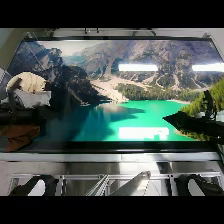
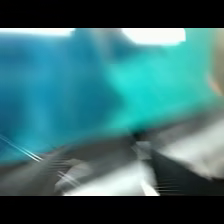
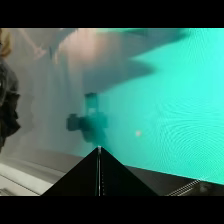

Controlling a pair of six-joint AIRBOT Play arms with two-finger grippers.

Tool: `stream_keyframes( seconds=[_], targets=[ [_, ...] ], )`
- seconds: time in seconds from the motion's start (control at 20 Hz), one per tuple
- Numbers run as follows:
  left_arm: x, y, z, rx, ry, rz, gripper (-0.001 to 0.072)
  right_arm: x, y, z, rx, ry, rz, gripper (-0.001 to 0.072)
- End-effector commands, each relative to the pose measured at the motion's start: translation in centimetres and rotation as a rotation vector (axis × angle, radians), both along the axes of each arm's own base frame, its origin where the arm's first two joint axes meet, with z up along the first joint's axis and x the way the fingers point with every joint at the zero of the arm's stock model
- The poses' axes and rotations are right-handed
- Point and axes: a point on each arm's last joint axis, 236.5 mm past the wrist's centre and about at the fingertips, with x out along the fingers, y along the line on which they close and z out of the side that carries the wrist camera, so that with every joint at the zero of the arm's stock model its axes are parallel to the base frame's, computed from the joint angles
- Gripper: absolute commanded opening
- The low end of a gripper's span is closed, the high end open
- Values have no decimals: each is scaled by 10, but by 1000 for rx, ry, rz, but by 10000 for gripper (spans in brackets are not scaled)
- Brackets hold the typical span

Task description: Fold the shirts.

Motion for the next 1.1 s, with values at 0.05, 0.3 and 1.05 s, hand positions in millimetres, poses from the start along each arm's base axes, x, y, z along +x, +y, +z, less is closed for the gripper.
stream_keyframes(
  seconds=[0.05, 0.3, 1.05],
  targets=[
    [59, 150, 42, 228, -161, 397, 720, 0, 0, 0, 1, -1, 1, 16],
    [148, 240, 26, 337, -226, 398, 718, 0, 0, 0, 0, -1, 0, 16],
    [260, 207, -111, 260, 46, 108, 23, 7, 15, 25, 136, -29, -20, 17]
  ],
)
